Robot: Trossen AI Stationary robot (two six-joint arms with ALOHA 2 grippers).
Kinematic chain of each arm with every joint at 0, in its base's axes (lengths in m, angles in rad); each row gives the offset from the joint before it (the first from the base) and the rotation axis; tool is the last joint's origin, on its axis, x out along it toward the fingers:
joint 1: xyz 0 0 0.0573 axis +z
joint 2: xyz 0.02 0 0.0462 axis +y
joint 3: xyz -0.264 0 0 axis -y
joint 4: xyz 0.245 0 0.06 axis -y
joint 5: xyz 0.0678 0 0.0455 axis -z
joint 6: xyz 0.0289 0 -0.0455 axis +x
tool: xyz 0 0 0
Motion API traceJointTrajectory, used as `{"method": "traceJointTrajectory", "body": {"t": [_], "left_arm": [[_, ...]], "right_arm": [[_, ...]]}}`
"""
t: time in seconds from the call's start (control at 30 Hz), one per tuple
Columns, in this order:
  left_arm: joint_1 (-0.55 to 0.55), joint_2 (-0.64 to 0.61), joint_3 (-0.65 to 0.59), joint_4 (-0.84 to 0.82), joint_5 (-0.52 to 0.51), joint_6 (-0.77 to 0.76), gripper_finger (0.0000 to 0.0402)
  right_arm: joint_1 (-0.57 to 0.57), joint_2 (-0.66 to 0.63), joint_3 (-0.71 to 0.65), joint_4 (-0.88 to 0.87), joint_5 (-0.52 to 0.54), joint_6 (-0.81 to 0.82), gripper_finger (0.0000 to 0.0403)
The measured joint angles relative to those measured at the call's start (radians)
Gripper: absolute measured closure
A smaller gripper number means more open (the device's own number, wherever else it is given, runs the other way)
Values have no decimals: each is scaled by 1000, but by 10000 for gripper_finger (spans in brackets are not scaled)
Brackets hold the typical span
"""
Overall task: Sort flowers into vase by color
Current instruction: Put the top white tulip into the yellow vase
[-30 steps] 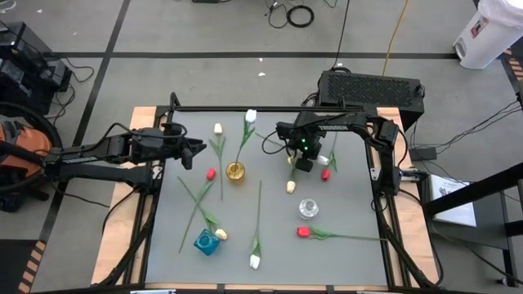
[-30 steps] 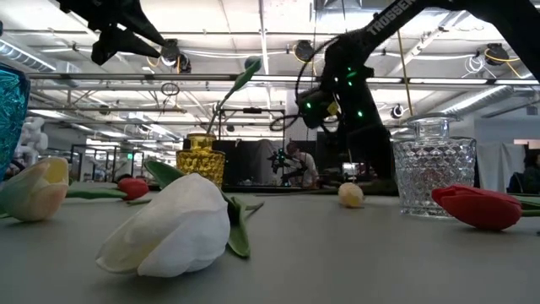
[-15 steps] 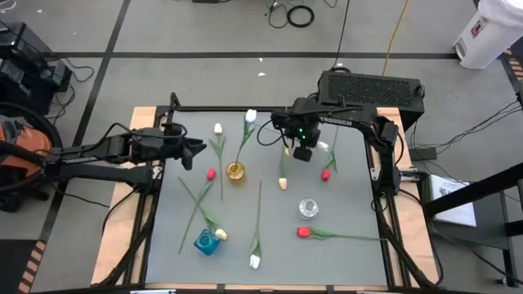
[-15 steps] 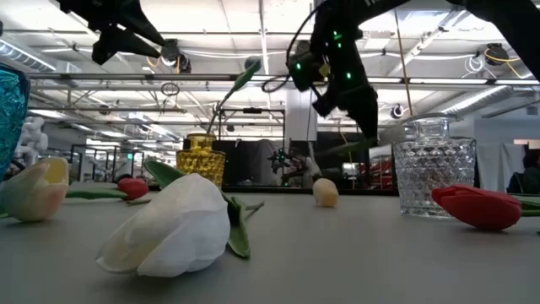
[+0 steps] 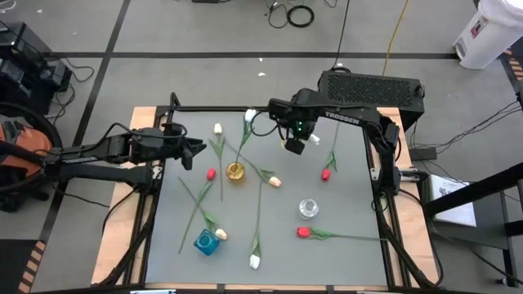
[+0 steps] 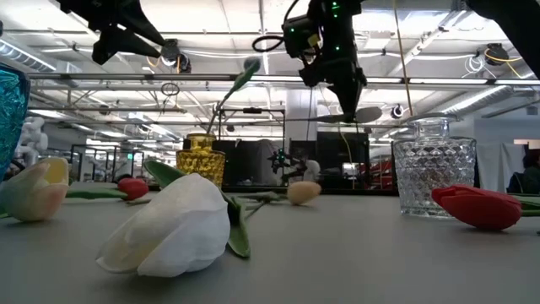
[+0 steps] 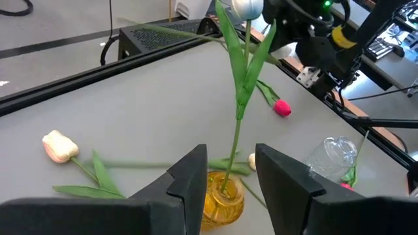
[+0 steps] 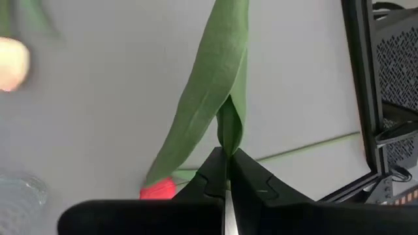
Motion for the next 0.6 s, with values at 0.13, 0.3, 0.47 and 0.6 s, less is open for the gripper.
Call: {"method": "traceJointTrajectory", "body": {"t": [0.13, 0.3, 0.47, 0.6], "left_arm": [[0, 0, 0, 0, 9, -4, 265], [0, 0, 0, 1, 18, -5, 265], [0, 0, 0, 1, 33, -5, 265], [0, 0, 0, 6, 34, -5, 265]], "right_arm": [[-9, 0, 0, 0, 0, 1, 402], [-17, 0, 0, 0, 3, 5, 402], [-33, -28, 0, 0, 66, 3, 402], [-60, -76, 0, 0, 76, 5, 402]]}}
